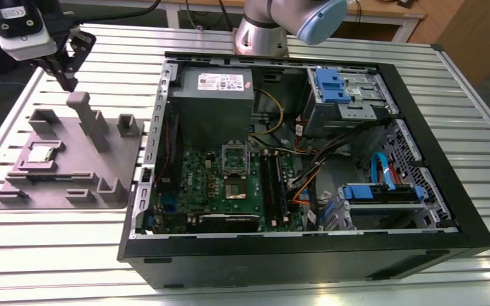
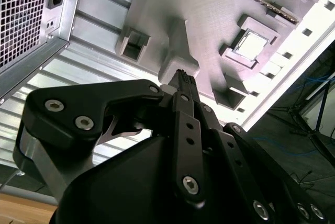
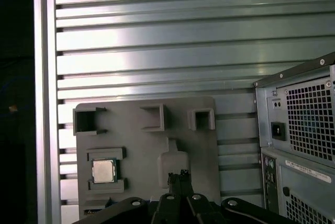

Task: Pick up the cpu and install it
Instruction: 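Reach for the cpu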

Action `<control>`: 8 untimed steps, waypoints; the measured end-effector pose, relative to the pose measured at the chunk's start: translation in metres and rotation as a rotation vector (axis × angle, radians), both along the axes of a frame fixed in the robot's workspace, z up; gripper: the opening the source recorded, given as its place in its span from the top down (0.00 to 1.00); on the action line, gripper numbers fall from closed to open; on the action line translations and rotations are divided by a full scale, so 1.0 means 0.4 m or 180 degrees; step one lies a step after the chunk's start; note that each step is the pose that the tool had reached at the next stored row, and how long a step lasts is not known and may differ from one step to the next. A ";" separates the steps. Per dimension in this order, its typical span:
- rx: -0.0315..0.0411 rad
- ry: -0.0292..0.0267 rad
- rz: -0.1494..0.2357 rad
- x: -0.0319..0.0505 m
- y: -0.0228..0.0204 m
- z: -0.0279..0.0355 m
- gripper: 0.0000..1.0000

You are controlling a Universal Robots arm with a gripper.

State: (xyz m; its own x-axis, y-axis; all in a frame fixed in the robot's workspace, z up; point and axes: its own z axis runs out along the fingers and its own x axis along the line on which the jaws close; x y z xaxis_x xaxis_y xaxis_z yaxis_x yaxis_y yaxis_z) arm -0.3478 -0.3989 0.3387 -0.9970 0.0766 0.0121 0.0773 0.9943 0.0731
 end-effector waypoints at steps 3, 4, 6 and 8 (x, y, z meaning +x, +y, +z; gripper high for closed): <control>0.0000 0.0000 0.0000 -0.007 0.000 0.000 0.90; 0.0000 0.0000 0.0000 -0.009 0.000 0.000 0.90; 0.0000 0.0000 0.0000 -0.012 0.000 -0.001 0.90; 0.0000 0.0000 0.0000 -0.016 0.000 -0.001 0.90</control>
State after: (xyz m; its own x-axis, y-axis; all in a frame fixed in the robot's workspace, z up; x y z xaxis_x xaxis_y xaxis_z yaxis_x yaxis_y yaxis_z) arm -0.3541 -0.3989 0.3383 -0.9970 0.0766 0.0122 0.0773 0.9943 0.0730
